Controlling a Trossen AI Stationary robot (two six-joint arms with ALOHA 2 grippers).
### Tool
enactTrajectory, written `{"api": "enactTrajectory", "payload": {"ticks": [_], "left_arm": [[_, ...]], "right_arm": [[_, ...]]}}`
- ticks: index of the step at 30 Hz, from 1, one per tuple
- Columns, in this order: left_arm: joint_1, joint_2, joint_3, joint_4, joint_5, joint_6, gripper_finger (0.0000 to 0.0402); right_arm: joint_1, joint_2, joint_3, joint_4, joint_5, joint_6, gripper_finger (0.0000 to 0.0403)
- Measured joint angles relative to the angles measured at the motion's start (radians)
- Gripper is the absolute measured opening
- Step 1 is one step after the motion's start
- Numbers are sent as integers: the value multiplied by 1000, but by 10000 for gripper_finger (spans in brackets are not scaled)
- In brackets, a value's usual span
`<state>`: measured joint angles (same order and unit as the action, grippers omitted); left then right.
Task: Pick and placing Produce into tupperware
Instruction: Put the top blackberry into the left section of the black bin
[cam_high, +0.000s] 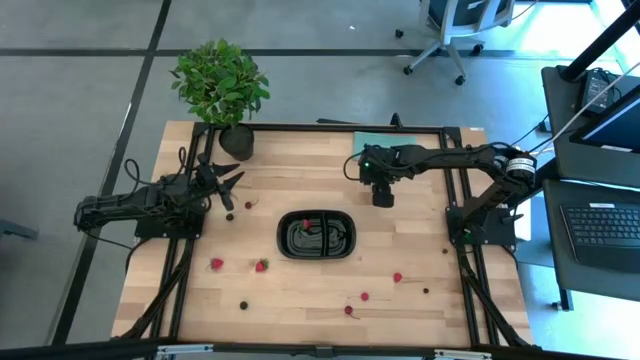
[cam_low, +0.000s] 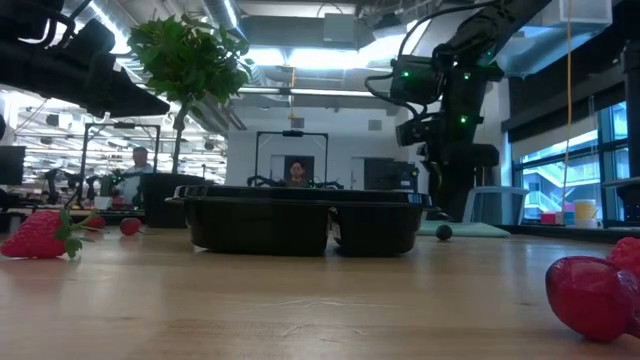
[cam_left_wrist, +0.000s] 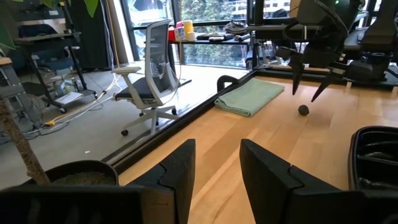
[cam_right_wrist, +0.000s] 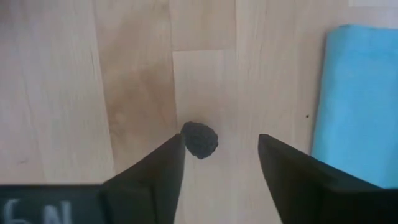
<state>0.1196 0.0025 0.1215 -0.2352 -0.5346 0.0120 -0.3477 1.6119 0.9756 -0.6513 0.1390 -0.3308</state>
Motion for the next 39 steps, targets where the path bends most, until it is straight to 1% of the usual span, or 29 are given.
{"api": "enactTrajectory", "payload": {"ticks": [4, 7, 20, 26, 32, 39], "left_arm": [[0, 0, 0, 0, -1, 0, 120], [0, 0, 0, 0, -1, 0, 120], [0, 0, 0, 0, -1, 0, 120], [0, 0, 0, 0, -1, 0, 120], [0, 0, 0, 0, -1, 0, 120], [0, 0, 0, 0, -1, 0, 120]], "right_arm": [[0, 0, 0, 7, 0, 4, 242], [0, 0, 0, 7, 0, 6, 252], [-3, 0, 0, 10, -1, 15, 255], [-10, 1, 0, 31, -35, 25, 255], [-39, 52, 0, 27, -35, 59, 255], [-45, 112, 0, 26, -36, 38, 255]]}}
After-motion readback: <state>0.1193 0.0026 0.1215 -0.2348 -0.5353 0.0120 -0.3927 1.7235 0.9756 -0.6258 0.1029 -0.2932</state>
